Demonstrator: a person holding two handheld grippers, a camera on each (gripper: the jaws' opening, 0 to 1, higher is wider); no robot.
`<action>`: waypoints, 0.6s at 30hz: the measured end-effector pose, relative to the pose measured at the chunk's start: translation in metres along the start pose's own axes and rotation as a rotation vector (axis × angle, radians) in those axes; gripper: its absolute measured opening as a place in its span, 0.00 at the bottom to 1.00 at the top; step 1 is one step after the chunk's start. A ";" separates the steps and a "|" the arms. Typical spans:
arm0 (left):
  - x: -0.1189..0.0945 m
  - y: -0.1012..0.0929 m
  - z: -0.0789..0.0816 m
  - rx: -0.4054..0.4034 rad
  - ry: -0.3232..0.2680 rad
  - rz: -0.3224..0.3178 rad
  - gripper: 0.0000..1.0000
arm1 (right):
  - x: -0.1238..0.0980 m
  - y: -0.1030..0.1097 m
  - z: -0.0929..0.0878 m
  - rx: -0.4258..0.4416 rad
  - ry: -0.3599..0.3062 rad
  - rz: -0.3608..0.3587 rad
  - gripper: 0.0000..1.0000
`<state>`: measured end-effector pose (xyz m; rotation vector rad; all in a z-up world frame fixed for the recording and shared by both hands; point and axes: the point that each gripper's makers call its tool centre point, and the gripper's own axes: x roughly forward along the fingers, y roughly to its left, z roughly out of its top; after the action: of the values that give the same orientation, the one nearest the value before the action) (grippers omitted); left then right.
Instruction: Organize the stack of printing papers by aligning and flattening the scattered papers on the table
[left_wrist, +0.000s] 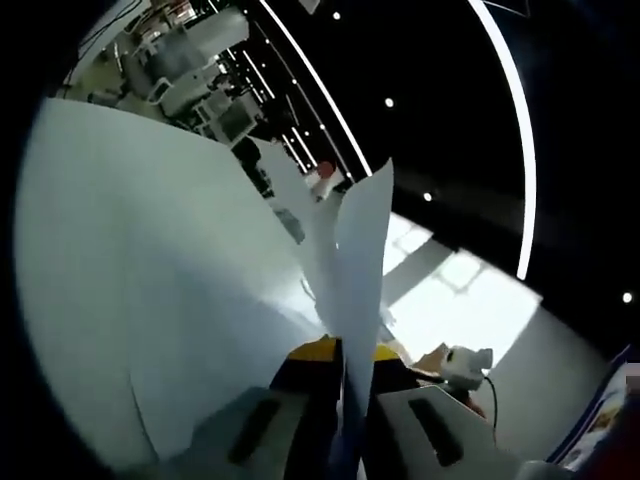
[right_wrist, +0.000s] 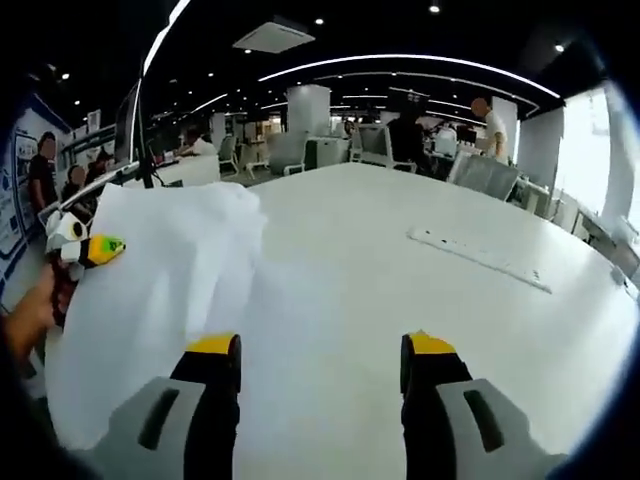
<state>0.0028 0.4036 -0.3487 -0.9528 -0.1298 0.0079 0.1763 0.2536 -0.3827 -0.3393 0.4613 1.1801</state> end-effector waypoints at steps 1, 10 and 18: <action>0.000 0.000 0.000 0.001 0.001 -0.001 0.06 | -0.001 -0.001 -0.002 0.003 -0.003 0.002 0.60; 0.001 -0.006 -0.006 0.051 0.019 -0.014 0.06 | -0.009 0.001 -0.015 0.113 -0.058 0.094 0.61; 0.002 -0.011 -0.013 0.149 0.038 -0.023 0.06 | -0.003 -0.008 -0.014 0.164 -0.068 0.122 0.61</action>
<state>0.0058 0.3871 -0.3465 -0.8019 -0.1033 -0.0212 0.1805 0.2416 -0.3931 -0.1306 0.5216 1.2587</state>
